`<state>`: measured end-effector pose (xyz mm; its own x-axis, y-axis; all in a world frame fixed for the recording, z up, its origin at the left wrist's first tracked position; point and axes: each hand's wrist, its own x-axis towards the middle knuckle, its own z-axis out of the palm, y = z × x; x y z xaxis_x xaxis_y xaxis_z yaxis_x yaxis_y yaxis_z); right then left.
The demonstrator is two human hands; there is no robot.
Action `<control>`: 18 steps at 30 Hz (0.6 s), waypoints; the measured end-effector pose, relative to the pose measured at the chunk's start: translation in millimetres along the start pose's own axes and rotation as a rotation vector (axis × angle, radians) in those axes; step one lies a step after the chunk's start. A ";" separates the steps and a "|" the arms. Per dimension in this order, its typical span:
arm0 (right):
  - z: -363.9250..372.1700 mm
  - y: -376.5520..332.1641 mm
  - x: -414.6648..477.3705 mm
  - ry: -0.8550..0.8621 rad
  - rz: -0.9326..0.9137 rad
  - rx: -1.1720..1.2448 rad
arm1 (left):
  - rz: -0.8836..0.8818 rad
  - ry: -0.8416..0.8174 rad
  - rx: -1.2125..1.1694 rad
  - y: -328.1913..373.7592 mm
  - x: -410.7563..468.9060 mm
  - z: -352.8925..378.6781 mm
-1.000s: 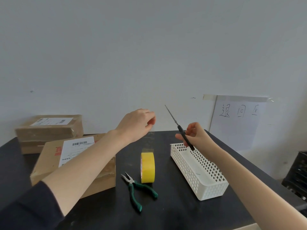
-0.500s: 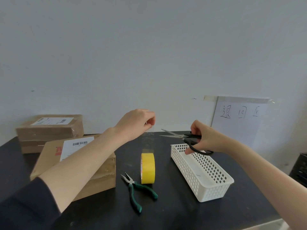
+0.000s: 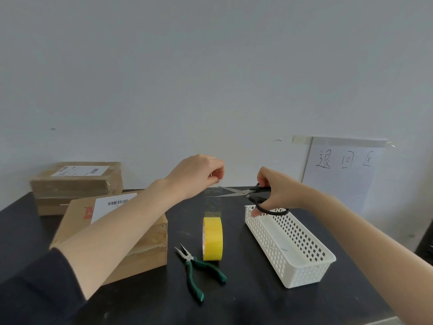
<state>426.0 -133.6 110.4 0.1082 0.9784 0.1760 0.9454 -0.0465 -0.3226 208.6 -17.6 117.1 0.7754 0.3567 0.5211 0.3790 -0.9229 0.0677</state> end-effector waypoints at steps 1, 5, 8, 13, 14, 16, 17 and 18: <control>1.6 -2.0 1.3 -0.004 -0.004 -0.002 | 0.000 -0.002 0.000 0.3 0.0 -0.2; 8.5 -8.8 5.3 -0.016 -0.018 0.003 | -0.002 -0.003 -0.006 1.2 -0.8 -1.2; 13.0 -12.4 8.2 -0.022 -0.024 0.009 | -0.007 -0.007 -0.012 1.8 -0.7 -1.7; 18.3 -17.8 12.2 -0.012 -0.030 0.025 | 0.006 -0.007 -0.007 2.9 -0.2 -1.2; 18.7 -18.8 12.7 -0.011 -0.029 0.028 | 0.008 -0.007 -0.006 3.1 -0.2 -1.1; 19.5 -19.7 13.7 -0.013 -0.030 0.036 | 0.010 -0.009 -0.001 2.6 0.0 -0.7; 20.0 -19.8 14.4 -0.013 -0.032 0.040 | 0.010 -0.009 0.001 2.0 0.1 -0.6; 20.4 -19.7 15.3 -0.012 -0.033 0.045 | 0.011 -0.007 0.003 1.6 0.1 -0.5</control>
<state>402.7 -113.7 100.5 0.0734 0.9815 0.1766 0.9336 -0.0053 -0.3583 209.0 -19.1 117.7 0.7830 0.3476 0.5158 0.3720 -0.9263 0.0595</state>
